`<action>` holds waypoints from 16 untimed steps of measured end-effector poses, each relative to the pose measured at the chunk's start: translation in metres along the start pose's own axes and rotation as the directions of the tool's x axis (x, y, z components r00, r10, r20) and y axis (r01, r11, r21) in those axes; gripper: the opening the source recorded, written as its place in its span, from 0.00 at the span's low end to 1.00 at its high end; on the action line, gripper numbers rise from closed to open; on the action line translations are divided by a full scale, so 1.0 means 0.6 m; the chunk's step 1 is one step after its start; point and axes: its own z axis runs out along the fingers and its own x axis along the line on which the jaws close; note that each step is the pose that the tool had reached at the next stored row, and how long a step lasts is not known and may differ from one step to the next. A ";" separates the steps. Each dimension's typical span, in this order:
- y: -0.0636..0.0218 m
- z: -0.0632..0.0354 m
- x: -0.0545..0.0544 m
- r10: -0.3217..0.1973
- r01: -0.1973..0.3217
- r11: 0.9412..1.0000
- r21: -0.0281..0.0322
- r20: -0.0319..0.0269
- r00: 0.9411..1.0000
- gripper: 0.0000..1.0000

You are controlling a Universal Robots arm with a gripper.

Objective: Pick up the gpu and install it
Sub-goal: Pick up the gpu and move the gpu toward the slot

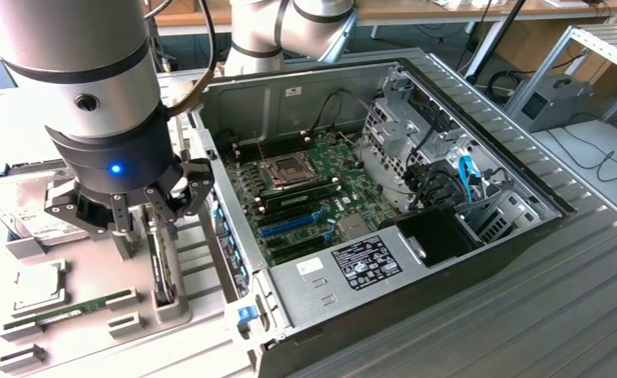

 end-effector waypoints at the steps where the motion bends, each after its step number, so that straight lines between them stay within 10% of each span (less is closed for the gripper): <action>1: 0.000 0.001 0.000 0.000 0.000 1.000 0.000 0.000 1.000 0.42; 16: -0.001 0.016 0.006 0.000 0.000 1.000 0.000 0.000 1.000 0.42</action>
